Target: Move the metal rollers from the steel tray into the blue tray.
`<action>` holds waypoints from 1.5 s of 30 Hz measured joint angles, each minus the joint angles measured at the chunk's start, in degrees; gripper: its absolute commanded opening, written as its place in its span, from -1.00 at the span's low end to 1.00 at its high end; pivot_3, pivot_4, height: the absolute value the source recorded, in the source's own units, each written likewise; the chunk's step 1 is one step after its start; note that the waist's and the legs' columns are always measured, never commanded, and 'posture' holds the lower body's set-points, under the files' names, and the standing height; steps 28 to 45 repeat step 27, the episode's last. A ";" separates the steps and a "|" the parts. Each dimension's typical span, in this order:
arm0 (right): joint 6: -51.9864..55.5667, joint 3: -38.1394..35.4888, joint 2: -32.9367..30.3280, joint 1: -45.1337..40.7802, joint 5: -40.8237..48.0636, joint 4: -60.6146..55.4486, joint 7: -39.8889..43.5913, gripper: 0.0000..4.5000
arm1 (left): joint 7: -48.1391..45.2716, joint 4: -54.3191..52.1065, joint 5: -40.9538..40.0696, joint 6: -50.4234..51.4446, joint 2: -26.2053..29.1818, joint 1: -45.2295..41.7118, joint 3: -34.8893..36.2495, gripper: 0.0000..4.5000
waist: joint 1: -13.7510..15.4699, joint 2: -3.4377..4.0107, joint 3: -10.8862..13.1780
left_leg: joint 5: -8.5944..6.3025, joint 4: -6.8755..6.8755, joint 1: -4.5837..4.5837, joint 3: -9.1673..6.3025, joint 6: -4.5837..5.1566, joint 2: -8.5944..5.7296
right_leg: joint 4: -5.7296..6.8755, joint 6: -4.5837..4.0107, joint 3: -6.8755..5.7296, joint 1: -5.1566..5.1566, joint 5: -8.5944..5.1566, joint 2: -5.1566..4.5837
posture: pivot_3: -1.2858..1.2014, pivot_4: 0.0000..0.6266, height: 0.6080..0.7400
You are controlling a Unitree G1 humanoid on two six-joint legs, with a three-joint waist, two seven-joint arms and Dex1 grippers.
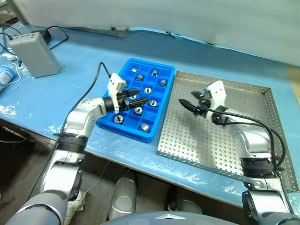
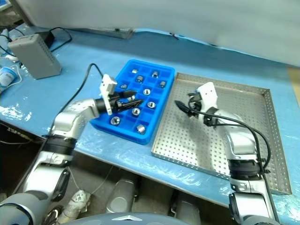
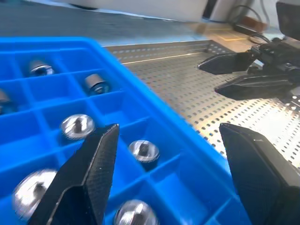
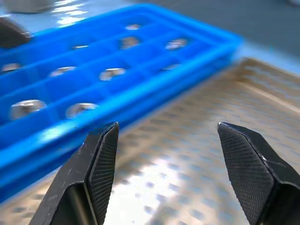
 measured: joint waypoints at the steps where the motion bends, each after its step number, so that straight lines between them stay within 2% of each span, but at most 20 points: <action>1: -0.08 -1.41 0.02 1.22 -0.26 -0.92 -1.82 0.54 | -0.46 1.73 0.61 -1.02 -0.86 -1.11 -0.37 0.61 | -0.59 0.00 0.00 | 0.00 0.00 0.00 0.01 0.00 -0.01 | -0.01 0.01 0.00 0.00 0.00 0.00 | 0.12 -0.52 1.00; 7: -0.10 -6.98 1.11 7.22 -1.99 -4.96 -10.75 0.54 | -2.44 9.91 3.02 -5.27 -3.98 -5.63 -0.67 0.61 | -5.01 -0.01 0.00 | -0.01 -0.01 -0.04 0.01 0.05 -0.03 | -0.10 0.01 -0.07 -0.01 0.01 0.01 | 0.07 -0.52 1.00; 12: -0.06 -7.49 1.76 8.76 -3.20 -6.60 -14.61 0.54 | -3.07 15.89 5.00 -8.67 -5.42 -8.33 -0.61 0.61 | -7.18 -0.01 0.00 | -0.02 -0.01 -0.04 0.02 0.10 -0.06 | -0.18 0.01 -0.11 0.02 0.01 0.00 | 0.05 -0.52 1.00; 19: 0.05 -6.48 1.74 7.92 -4.14 -6.57 -15.81 0.54 | -3.15 18.70 5.63 -9.91 -7.58 -9.13 -0.54 0.61 | -7.90 -0.01 0.00 | -0.11 -0.01 -0.06 0.01 0.40 -0.09 | -0.33 -0.05 -0.16 0.13 0.05 -0.03 | 0.07 -0.52 1.00; 45: -0.11 -5.37 1.69 6.82 -4.16 -6.03 -15.27 0.54 | -3.42 18.14 6.28 -9.87 -6.18 -9.00 0.10 0.61 | -7.96 -0.01 0.00 | -0.24 0.06 -0.01 0.02 0.64 -0.06 | -0.34 -0.07 -0.19 0.21 0.05 -0.04 | 0.10 -0.52 1.00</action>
